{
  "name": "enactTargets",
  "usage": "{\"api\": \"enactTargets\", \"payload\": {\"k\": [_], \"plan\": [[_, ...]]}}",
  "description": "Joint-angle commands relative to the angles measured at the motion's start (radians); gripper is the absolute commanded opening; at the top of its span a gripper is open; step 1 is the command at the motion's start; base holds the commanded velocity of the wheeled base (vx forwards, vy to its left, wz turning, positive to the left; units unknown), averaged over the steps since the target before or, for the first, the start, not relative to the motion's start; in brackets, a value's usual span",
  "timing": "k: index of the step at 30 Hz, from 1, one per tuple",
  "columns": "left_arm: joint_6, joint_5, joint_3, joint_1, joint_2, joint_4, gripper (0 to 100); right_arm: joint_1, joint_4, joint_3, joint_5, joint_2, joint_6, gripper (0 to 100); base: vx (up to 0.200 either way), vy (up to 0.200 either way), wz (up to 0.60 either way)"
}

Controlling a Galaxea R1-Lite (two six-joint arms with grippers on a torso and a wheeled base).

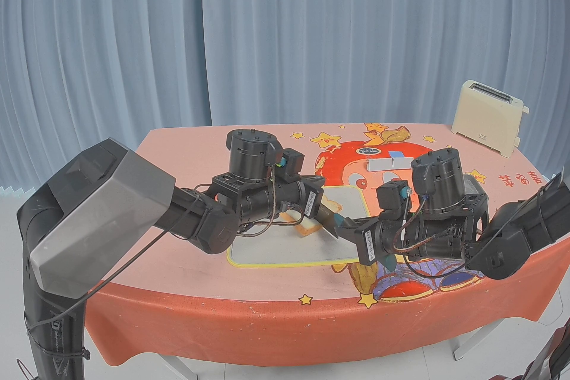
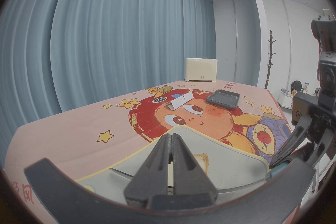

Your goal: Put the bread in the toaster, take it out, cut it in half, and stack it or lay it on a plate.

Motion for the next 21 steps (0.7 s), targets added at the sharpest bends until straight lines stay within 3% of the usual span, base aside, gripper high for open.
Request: {"api": "enactTargets", "payload": {"k": [1, 21], "plan": [[0.0, 0.0, -0.004, 0.0, 0.008, 0.0, 0, -0.002, 0.002, 0.003, 0.0, 0.001, 0.0, 0, 0.0, 0.0, 0.0], [0.0, 0.002, -0.051, -0.003, 0.006, 0.005, 0, -0.005, -0.009, 0.009, 0.0, 0.01, 0.0, 0, 0.0, 0.0, 0.0]]}}
